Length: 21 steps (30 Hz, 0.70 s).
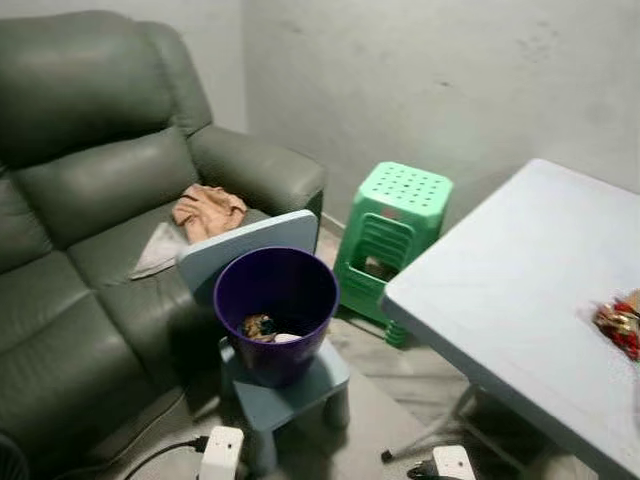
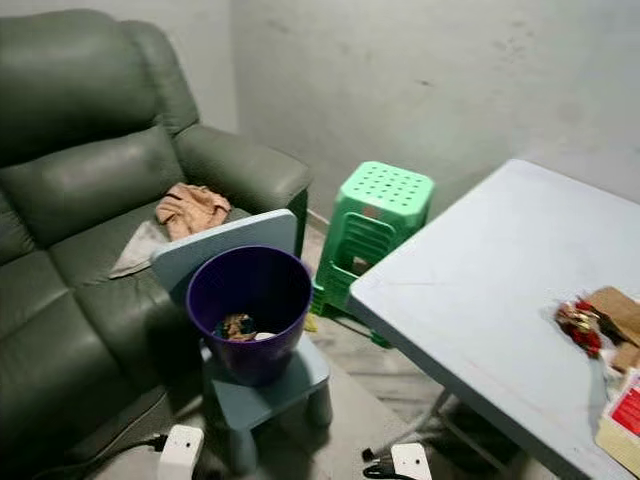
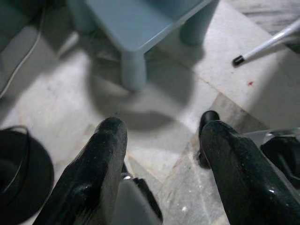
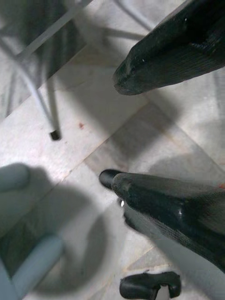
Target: Picking trash to rubbish bin
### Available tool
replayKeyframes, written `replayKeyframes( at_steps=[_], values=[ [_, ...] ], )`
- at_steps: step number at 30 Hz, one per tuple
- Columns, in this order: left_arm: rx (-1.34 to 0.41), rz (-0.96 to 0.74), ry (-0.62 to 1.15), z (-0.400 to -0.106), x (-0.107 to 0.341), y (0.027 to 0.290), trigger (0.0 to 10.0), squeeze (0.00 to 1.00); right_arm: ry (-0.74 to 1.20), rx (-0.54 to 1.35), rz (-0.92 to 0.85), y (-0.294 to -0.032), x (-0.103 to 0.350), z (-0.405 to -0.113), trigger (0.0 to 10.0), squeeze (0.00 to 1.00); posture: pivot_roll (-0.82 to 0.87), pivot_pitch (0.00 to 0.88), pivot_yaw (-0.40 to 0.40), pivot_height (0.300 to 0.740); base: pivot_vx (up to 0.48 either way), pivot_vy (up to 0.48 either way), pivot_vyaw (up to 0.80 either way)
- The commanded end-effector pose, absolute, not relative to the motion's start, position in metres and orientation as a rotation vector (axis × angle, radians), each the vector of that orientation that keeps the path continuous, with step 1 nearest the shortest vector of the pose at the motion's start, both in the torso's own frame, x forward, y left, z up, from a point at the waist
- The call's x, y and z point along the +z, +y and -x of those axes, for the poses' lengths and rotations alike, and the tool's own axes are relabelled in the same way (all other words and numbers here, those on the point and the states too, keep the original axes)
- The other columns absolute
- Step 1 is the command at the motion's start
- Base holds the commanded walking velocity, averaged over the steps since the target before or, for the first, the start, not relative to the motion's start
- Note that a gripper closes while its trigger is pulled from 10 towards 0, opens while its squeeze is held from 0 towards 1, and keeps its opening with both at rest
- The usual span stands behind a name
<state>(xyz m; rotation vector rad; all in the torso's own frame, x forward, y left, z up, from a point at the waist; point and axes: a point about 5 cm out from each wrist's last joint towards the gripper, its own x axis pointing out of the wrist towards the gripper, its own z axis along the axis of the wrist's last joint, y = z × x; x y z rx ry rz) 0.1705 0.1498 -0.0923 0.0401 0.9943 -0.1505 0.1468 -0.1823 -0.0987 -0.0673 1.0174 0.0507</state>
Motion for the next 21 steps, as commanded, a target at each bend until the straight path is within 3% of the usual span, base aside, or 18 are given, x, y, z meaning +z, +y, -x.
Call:
replayKeyframes(
  at_steps=[1,9,14,21],
  values=[
    [-0.161,-0.034,0.993,-0.1721,-0.0916,0.1477,10.0,0.00,1.022,0.044,0.064,-0.1846,-0.0984,-0.1474,10.0,0.00,0.04,0.000,-0.099,0.740,0.000,0.000,-0.73],
    [-0.157,-0.027,0.996,-0.1718,-0.0918,0.1475,10.0,0.00,1.021,0.041,0.062,-0.1848,-0.0984,-0.1474,10.0,0.00,0.04,0.000,-0.099,0.740,0.000,0.000,-0.73],
    [-0.155,-0.025,1.005,-0.1708,-0.0924,0.1479,10.0,0.00,1.019,0.040,0.057,-0.1847,-0.0983,-0.1474,10.0,0.00,0.04,0.000,-0.099,0.740,0.000,0.442,-0.73],
    [-0.160,-0.037,1.014,-0.1700,-0.0929,0.1478,10.0,0.00,1.017,0.040,0.055,-0.1846,-0.0981,-0.1479,10.0,0.00,0.04,0.000,-0.099,0.740,0.000,0.000,-0.73]
  ],
)
